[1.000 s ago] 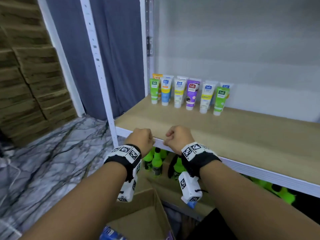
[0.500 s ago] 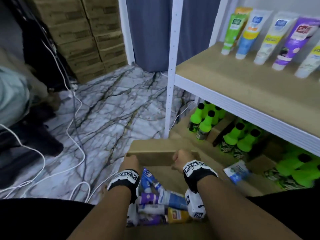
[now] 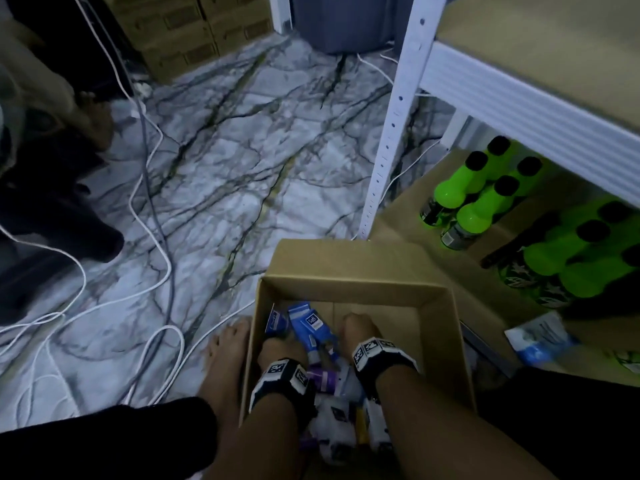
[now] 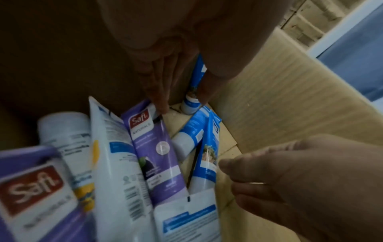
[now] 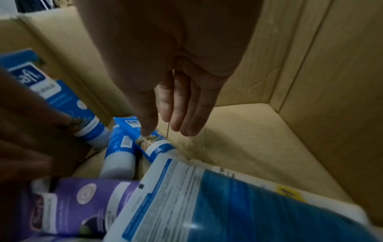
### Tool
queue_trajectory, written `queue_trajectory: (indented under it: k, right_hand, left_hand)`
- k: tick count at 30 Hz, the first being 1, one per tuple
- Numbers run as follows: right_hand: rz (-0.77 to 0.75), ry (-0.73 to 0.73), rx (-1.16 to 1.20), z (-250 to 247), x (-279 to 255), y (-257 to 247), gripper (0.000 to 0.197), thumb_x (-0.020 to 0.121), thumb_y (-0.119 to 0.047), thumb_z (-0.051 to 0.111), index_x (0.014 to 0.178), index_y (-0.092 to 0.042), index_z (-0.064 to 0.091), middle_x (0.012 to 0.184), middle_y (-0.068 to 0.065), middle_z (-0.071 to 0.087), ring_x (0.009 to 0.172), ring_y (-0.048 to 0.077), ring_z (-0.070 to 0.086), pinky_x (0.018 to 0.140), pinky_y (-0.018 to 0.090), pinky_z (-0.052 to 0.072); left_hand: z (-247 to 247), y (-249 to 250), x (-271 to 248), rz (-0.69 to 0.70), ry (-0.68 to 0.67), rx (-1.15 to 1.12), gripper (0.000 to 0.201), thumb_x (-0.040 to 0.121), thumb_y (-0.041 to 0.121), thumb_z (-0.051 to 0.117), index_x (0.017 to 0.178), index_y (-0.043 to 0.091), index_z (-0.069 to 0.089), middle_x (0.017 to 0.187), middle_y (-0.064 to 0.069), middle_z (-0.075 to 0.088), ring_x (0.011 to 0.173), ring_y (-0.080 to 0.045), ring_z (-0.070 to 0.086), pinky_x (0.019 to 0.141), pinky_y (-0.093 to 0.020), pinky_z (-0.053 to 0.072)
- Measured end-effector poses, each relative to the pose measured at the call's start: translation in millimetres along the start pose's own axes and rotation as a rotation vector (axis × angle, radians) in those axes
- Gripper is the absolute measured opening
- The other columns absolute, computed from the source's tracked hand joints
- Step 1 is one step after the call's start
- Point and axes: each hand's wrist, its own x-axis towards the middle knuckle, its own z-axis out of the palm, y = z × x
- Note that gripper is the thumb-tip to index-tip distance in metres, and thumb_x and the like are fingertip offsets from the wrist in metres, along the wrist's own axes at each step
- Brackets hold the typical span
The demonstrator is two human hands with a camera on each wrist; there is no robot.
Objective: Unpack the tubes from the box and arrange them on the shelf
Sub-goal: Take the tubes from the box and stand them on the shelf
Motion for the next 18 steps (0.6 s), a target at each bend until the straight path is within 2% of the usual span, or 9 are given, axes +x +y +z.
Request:
queue_trajectory:
  k: [1,4,7,11,14,16,18]
  right_hand:
    - [-0.009,0.014,-0.001,3.7,5.4,-1.6,0.025,0.081,-0.027,0.072,0.094,-0.008,0.064,0.104,0.014,0.067,0.094,0.030,0.065,0.075,0.029,0.050]
    - [-0.023,-0.011,0.033,14.0,20.6,-6.5,0.015,0.083,-0.022,0.066,0.088,-0.008,0.061,0.100,0.015,0.066,0.089,0.030,0.065,0.068,0.029,0.047]
    - [-0.032,-0.025,0.039,19.8,31.9,-7.9,0.010,0.086,-0.016,0.061,0.085,-0.007,0.065,0.095,0.014,0.068,0.085,0.029,0.067,0.071,0.030,0.052]
    - [-0.011,-0.049,0.089,23.6,44.5,-2.2,0.017,0.074,-0.022,0.066,0.065,-0.015,0.052,0.086,0.008,0.068,0.077,0.026,0.066,0.073,0.031,0.054]
    - [0.000,-0.087,0.123,23.1,50.9,3.7,0.019,0.067,-0.026,0.069,0.065,-0.018,0.052,0.082,0.005,0.066,0.073,0.023,0.065,0.075,0.037,0.058]
    - [-0.004,-0.075,0.152,15.5,45.1,4.7,0.020,0.069,-0.026,0.071,0.066,-0.018,0.053,0.089,0.007,0.067,0.079,0.025,0.066,0.076,0.035,0.058]
    - [-0.002,-0.050,0.185,5.0,35.8,6.9,0.020,0.071,-0.025,0.075,0.078,-0.016,0.059,0.098,0.008,0.066,0.089,0.027,0.066,0.078,0.031,0.055]
  left_hand:
    - [3.3,1.6,5.6,0.003,0.016,-0.044,0.040,0.097,0.034,0.049,0.109,-0.001,0.066,0.116,-0.017,0.065,0.110,-0.033,0.061,0.085,-0.035,0.048]
    - [14.6,6.6,15.3,-0.062,0.092,-0.242,0.041,0.094,0.036,0.055,0.107,-0.002,0.066,0.110,-0.021,0.066,0.104,-0.037,0.062,0.082,-0.036,0.049]
    - [26.5,6.1,24.0,-0.071,0.194,-0.329,0.043,0.094,0.039,0.055,0.107,0.000,0.067,0.107,-0.022,0.068,0.103,-0.038,0.063,0.085,-0.039,0.049]
    - [33.3,2.9,33.6,-0.057,0.267,-0.338,0.050,0.094,0.046,0.050,0.103,0.000,0.068,0.101,-0.024,0.068,0.096,-0.040,0.064,0.072,-0.034,0.043]
    - [33.8,4.8,38.3,-0.062,0.275,-0.342,0.050,0.095,0.046,0.050,0.103,0.000,0.069,0.099,-0.024,0.068,0.095,-0.039,0.064,0.070,-0.032,0.041]
    - [34.4,5.7,42.1,-0.047,0.283,-0.318,0.048,0.096,0.044,0.049,0.103,0.002,0.069,0.097,-0.023,0.069,0.093,-0.039,0.064,0.072,-0.032,0.042]
    - [35.0,4.9,44.6,-0.002,0.292,-0.275,0.046,0.096,0.044,0.048,0.099,0.003,0.071,0.092,-0.022,0.069,0.090,-0.038,0.065,0.074,-0.033,0.046]
